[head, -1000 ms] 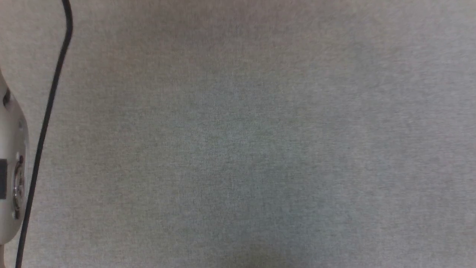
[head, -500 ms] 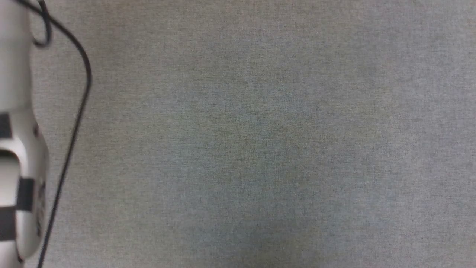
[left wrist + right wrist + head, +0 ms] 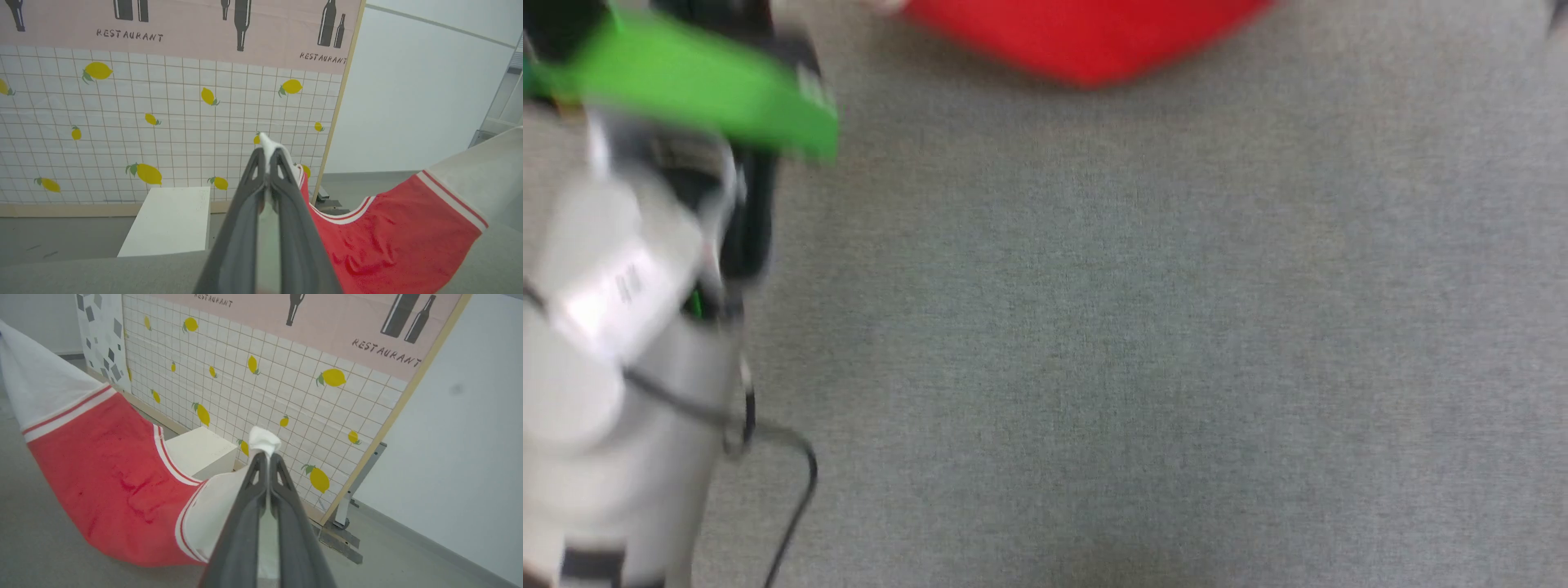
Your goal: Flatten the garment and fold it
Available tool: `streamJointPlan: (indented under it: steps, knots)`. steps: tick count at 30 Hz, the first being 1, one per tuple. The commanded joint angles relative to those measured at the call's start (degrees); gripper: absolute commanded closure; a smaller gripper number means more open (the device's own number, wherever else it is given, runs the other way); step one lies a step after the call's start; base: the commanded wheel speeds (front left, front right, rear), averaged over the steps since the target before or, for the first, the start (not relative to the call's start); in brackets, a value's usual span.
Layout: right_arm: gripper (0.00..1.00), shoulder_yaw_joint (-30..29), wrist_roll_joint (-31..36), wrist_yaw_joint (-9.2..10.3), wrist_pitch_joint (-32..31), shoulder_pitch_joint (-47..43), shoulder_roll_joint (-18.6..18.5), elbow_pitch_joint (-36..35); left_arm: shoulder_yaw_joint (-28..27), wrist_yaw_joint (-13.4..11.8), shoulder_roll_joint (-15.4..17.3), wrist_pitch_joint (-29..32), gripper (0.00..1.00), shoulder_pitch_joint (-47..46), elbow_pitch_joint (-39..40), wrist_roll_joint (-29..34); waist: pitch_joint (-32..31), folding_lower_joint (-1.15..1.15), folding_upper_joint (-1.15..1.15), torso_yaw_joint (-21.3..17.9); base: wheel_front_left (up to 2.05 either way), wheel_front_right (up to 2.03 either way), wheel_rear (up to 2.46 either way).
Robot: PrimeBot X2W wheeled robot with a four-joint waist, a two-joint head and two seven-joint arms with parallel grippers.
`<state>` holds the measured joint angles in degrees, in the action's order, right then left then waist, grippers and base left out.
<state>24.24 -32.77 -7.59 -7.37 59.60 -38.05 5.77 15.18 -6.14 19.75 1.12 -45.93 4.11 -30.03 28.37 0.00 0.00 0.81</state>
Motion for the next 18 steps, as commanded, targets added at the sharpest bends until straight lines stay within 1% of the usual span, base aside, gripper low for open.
streamJointPlan:
  steps: [1,3,4,5,11,16,18]
  knots:
    - [1.00,-1.8,-0.7,0.10,-0.6,-5.0,0.4,-2.0,0.0,-0.6,0.9,0.1,1.00,4.1,2.3,-0.2,-3.8,0.00,0.00,0.4,0.00,0.00,0.00]
    - [1.00,-4.4,-0.9,0.10,-1.3,-11.9,1.5,-4.8,0.4,-1.1,1.7,0.2,1.00,9.7,5.1,-0.2,-5.4,0.00,0.00,0.4,0.00,0.00,0.00]
    - [1.00,-6.1,-0.9,0.10,-1.7,-16.2,2.6,-6.4,1.2,-1.2,2.6,0.3,1.00,13.4,6.6,0.3,-6.5,0.00,0.00,0.3,0.00,0.00,0.00]
    - [1.00,-6.9,-0.8,0.10,-2.0,-19.1,3.4,-7.3,1.4,-1.5,2.8,0.1,1.00,15.8,7.4,0.2,-7.2,0.00,0.00,0.3,0.00,0.00,0.00]
    - [1.00,-10.7,0.1,0.10,-3.2,-35.2,8.2,-11.1,3.4,-2.4,4.0,-0.8,1.00,30.0,9.1,-0.2,-11.0,0.00,0.00,-0.1,0.00,0.00,0.00]
    - [1.00,-12.1,-0.9,0.10,-4.2,-47.2,10.2,-12.3,8.1,-0.4,5.9,-0.2,1.00,40.3,8.0,-0.2,-13.7,0.00,0.00,-0.1,0.00,0.00,0.00]
    - [1.00,-13.0,-1.5,0.10,-4.3,-51.5,10.9,-12.4,9.5,0.0,6.6,0.1,1.00,43.1,6.9,0.1,-14.6,0.00,0.00,0.1,0.00,0.00,0.00]
